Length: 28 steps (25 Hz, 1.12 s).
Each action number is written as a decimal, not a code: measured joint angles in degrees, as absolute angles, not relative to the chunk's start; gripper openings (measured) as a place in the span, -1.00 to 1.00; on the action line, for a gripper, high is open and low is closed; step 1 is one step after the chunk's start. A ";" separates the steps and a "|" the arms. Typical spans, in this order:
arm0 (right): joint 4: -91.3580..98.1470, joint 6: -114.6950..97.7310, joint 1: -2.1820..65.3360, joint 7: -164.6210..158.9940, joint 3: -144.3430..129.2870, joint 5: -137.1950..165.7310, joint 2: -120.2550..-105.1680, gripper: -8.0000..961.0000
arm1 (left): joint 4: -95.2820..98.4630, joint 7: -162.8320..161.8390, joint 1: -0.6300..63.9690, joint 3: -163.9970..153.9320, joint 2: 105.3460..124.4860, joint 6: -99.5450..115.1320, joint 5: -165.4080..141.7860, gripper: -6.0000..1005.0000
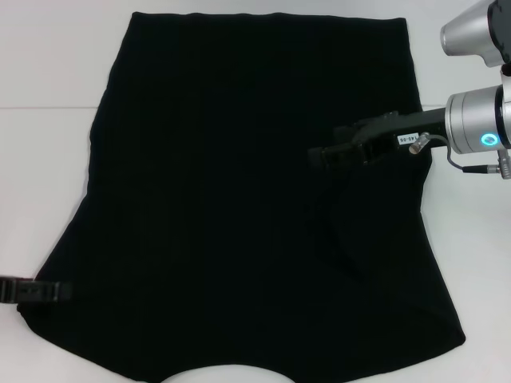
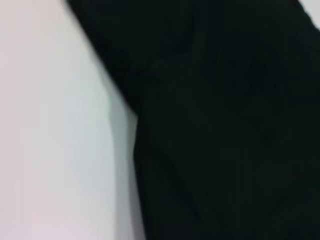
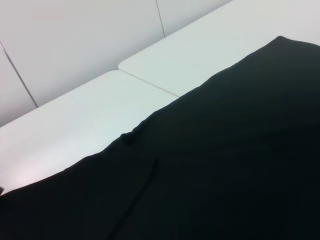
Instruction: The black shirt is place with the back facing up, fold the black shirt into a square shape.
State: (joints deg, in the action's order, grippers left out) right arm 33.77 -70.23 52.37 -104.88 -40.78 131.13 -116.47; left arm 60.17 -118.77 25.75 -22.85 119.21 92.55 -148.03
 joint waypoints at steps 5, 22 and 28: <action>33.93 -70.22 52.38 -104.57 -40.79 131.12 -116.46 0.65 | 60.29 -119.77 25.33 -22.76 119.39 91.49 -150.26 0.83; 34.02 -69.63 52.13 -104.60 -40.44 131.13 -116.37 0.65 | 59.97 -119.23 25.37 -22.27 119.43 91.81 -151.46 0.83; 34.07 -69.60 52.20 -104.55 -40.48 131.13 -116.33 0.65 | 57.06 -119.19 26.59 -22.62 118.80 91.07 -152.12 0.60</action>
State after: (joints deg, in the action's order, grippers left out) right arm 34.08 -69.60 52.20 -104.55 -40.48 131.13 -116.33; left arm 57.06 -119.19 26.59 -22.62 118.80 91.07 -152.12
